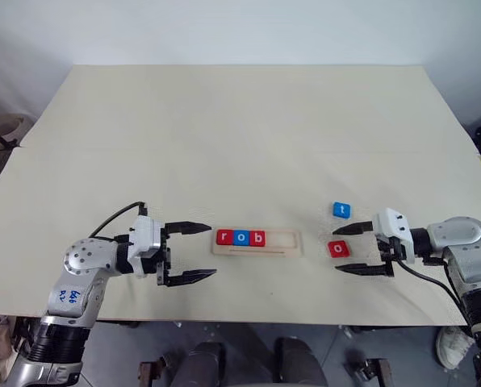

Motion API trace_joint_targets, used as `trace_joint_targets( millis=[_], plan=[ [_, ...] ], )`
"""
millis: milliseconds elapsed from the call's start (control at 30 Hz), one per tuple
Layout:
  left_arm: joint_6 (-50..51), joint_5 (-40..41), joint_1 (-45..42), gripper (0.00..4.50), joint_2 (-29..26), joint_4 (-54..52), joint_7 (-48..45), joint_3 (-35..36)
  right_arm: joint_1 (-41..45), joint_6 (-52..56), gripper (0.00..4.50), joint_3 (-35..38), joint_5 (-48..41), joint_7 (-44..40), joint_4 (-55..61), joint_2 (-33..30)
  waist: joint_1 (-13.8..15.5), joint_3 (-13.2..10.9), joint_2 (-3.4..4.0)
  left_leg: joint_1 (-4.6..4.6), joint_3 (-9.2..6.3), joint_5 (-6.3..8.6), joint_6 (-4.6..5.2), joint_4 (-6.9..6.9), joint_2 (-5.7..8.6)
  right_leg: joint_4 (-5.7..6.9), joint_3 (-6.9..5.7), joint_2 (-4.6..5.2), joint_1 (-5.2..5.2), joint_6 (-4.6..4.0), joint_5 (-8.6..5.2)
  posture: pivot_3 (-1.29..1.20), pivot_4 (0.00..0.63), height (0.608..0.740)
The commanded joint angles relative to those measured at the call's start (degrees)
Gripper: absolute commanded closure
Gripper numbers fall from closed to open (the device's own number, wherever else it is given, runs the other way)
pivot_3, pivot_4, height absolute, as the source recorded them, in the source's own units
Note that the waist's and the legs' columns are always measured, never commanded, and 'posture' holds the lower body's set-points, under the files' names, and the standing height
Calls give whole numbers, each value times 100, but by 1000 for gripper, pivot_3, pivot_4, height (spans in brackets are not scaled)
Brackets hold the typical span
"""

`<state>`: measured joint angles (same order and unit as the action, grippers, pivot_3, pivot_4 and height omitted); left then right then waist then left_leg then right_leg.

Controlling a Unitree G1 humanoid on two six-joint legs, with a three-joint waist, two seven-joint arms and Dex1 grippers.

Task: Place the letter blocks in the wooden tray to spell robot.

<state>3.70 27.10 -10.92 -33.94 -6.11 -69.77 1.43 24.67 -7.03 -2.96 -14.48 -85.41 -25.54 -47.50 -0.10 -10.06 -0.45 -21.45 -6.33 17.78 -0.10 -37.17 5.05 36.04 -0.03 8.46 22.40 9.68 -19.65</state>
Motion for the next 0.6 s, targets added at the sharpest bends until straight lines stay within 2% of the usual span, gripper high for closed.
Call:
trace_joint_targets(
  millis=[33, 167, 267, 367, 500, 600],
  plan=[
    [21, 127, -113, 0, -18, -203, -11, 16, 134, -304, 1585, -54, 115, -132, -323, 57, -5, 0, 0, 0, 0, 0, 0, 0, -1, 1, 0, 0, 0, 0, 0, 0, 150, 740],
    [-10, 99, -156, 0, -11, -157, 26, 37, 263, -352, 2969, -44, 84, -161, -446, 97, -1, 0, 0, 0, 0, 0, 0, -1, -1, 1, -1, -1, -1, 0, 0, 0, 150, 740],
    [-51, 68, -151, 0, -4, -130, 60, 56, 316, -147, 3039, -34, 2, -244, -251, 42, -3, 0, 0, 0, 0, 0, 0, -1, -1, 1, -1, -1, 0, 0, 0, 0, 150, 740],
    [-139, 20, -111, 0, 1, -67, 98, 90, 461, 480, 3039, -35, -126, -151, 421, -8, -15, -1, 1, 0, 0, 0, 0, -1, -2, 1, -1, -1, 2, 0, 0, 0, 150, 740],
    [-248, -20, -135, 0, 61, 40, 182, 80, 762, 1699, 3039, -92, -435, 297, 1294, 309, -24, -2, 5, 0, 2, 0, -2, -1, -7, 4, 1, -4, 6, -2, 1, 0, 150, 740],
    [-290, -44, -145, 0, 111, 56, 225, 33, 826, 2121, 3039, -306, -355, 549, 1715, 534, 6, -2, 5, 0, -2, 2, -6, -1, -12, 2, -1, -8, 5, -4, 2, 0, 150, 740]
  ],
)
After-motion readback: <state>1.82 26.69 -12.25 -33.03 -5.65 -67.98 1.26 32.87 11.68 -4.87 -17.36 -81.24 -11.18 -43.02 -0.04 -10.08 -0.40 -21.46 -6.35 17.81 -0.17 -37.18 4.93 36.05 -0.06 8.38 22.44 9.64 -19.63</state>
